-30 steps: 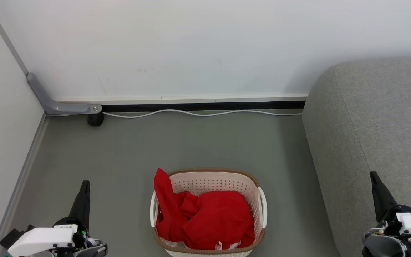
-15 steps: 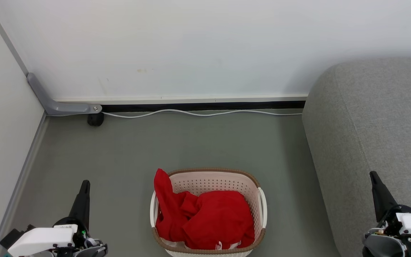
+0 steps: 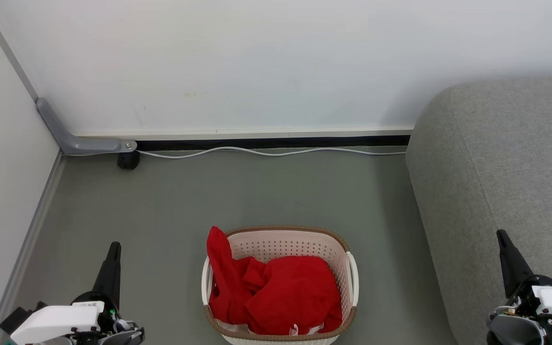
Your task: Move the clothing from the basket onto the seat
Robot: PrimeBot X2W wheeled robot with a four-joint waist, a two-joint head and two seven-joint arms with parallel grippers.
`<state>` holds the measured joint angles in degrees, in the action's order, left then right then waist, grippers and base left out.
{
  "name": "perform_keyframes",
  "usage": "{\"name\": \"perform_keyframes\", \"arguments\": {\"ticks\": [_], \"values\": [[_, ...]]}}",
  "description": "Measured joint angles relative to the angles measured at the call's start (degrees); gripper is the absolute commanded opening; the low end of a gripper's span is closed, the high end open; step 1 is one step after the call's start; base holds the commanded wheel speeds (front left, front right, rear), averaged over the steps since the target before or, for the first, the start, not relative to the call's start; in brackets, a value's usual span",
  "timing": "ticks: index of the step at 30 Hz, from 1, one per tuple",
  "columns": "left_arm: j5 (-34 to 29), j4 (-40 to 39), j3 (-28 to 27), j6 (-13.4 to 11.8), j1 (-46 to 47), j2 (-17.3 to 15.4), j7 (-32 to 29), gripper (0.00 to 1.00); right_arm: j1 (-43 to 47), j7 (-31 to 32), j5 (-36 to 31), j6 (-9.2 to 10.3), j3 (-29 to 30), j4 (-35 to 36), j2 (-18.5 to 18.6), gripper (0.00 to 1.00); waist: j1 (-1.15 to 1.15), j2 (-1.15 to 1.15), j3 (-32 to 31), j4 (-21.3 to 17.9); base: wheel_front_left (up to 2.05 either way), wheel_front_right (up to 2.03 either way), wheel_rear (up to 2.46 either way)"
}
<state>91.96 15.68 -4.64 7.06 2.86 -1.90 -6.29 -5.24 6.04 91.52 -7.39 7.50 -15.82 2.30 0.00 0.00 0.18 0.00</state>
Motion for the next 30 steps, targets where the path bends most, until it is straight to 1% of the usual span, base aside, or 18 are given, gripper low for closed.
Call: {"name": "perform_keyframes", "arguments": {"ticks": [30], "values": [[0.0, 0.0, 0.0, 0.0, 0.0, 0.0, 0.0, 0.0, 0.0, 0.0, 0.0, 0.0, 0.0, 0.0, 0.0, 0.0, 0.0, 0.0, 0.0, 0.0, 0.0, 0.0, 0.0]]}}
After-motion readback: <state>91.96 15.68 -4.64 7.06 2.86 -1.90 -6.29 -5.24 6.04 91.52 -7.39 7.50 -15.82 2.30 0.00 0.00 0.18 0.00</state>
